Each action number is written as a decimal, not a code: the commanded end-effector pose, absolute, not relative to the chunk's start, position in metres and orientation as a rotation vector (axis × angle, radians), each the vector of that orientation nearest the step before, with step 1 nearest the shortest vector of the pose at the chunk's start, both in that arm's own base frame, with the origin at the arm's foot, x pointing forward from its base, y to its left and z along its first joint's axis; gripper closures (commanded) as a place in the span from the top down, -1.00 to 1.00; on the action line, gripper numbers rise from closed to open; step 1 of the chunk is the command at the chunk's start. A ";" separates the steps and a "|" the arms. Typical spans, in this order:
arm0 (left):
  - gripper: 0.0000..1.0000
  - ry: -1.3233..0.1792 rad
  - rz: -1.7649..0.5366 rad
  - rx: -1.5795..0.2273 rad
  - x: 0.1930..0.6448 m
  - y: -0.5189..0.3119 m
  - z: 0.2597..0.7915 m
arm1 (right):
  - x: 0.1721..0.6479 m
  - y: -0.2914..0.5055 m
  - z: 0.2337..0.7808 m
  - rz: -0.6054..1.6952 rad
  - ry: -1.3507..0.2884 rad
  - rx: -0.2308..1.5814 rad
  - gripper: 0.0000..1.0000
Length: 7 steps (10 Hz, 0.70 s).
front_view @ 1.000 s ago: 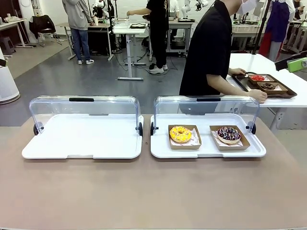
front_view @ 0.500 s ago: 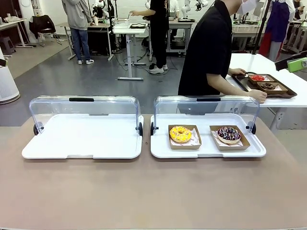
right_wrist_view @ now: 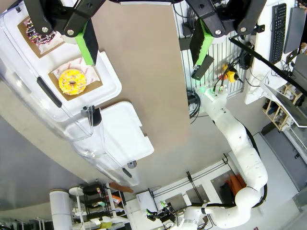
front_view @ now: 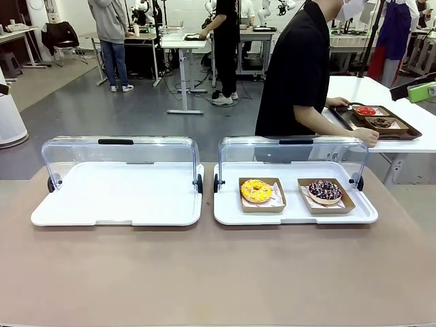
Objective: Provide the desired donut to the person.
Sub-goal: Place the picked Paper togo box onto the Handle tray extended by the person.
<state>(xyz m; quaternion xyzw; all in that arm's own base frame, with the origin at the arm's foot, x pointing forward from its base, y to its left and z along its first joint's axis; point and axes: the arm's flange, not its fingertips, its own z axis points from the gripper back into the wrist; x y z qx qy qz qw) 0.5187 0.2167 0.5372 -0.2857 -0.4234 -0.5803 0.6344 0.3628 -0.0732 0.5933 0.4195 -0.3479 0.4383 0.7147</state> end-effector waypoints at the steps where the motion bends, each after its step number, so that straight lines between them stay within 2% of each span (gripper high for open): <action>1: 1.00 -0.971 -1.327 -0.646 0.519 0.217 0.538 | 0.364 -0.071 0.595 0.981 -0.785 0.939 1.00; 7: 1.00 -0.971 -1.327 -0.646 0.519 0.217 0.538 | 0.364 -0.071 0.595 0.981 -0.785 0.939 1.00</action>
